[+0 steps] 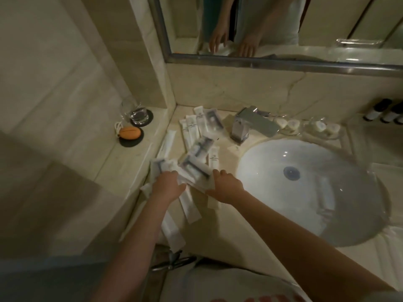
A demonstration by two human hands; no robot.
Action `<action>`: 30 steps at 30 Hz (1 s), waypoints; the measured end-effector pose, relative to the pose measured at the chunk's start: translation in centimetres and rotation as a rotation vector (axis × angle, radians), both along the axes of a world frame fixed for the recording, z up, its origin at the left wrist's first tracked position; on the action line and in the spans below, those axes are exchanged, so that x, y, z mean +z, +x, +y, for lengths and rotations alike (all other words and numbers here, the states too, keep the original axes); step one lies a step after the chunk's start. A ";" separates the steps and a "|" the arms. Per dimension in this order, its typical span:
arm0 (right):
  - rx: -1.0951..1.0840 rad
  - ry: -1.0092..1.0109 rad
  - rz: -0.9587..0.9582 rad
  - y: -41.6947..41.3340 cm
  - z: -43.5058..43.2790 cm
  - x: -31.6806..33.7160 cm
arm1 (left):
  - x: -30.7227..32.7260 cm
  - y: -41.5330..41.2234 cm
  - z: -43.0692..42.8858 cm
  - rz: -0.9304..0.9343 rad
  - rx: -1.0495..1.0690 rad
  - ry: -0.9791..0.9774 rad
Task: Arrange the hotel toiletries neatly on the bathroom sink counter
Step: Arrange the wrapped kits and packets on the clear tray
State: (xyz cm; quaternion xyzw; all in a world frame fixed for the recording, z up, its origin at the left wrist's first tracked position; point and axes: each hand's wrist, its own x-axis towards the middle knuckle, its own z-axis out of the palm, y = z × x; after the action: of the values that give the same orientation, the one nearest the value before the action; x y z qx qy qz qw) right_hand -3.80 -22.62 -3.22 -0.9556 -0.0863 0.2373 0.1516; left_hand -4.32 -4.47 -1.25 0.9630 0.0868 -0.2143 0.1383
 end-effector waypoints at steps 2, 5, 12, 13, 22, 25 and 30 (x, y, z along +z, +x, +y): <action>-0.126 0.041 0.009 0.3 1.2 -0.9 | -0.3 0.0 0.0 0.001 0.004 -0.017; -0.226 0.049 -0.040 1.2 2.1 -1.6 | -0.7 0.3 0.1 -0.019 0.024 -0.070; -0.178 0.173 0.023 3.3 1.4 -1.8 | -0.7 0.7 0.0 -0.099 0.089 -0.124; -0.173 0.254 0.015 3.4 1.3 -1.7 | -0.9 0.8 0.1 -0.090 0.146 -0.159; -0.205 1.000 0.079 3.6 1.4 0.8 | 0.0 2.7 -1.4 -0.087 0.762 -0.987; -0.126 0.963 0.063 4.2 2.3 1.1 | 0.3 3.5 -1.0 -0.179 0.777 -1.136; -0.034 0.734 0.028 6.5 2.8 1.5 | 0.6 5.4 -0.3 -0.294 0.835 -1.119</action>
State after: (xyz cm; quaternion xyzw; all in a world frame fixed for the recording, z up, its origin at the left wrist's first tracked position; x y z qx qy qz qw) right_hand 2.69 -19.79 -1.70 -0.8355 -0.1477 0.2010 0.4896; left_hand 1.12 -4.77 -0.66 0.6528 0.3058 -0.0239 0.6926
